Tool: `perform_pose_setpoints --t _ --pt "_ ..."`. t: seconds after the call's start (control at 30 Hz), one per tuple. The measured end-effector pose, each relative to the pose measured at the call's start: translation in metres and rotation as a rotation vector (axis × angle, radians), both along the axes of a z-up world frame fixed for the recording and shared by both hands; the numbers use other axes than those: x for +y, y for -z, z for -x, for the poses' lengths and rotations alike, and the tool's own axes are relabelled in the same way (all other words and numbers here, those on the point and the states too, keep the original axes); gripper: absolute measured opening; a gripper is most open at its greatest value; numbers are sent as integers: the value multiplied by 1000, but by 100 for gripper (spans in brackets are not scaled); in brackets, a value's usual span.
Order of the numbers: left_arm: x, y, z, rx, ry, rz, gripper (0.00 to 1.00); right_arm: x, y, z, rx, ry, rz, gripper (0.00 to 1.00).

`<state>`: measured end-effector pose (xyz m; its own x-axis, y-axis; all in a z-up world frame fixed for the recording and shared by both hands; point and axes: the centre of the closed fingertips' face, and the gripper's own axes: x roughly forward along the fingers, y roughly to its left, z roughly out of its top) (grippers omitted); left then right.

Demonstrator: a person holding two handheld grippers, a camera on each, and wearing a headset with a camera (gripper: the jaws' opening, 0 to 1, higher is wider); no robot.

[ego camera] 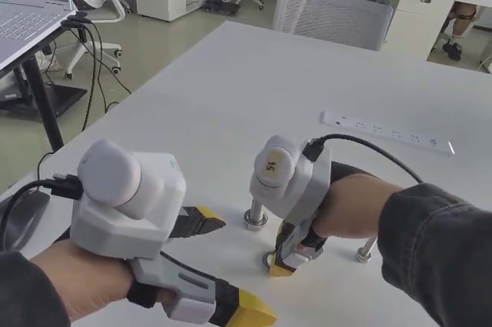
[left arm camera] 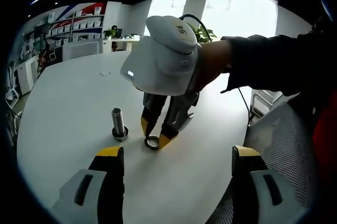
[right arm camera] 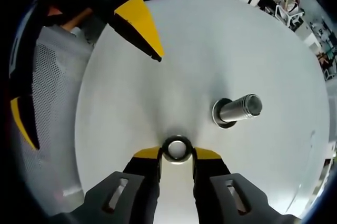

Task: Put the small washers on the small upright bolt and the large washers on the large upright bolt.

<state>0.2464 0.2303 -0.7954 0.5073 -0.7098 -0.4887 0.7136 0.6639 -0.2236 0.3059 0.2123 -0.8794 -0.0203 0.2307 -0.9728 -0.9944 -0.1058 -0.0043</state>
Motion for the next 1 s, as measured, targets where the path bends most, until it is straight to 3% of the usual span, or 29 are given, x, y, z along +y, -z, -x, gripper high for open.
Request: perform_pose_setpoints --t 0.37,1.0 --pt "0 0 -1 -2 -1 -2 84 -3 -9 -4 -7 16 -16 23" --pt "-1 -1 -3 -10 2 2 84 -18 -41 -20 -55 43 -30 23"
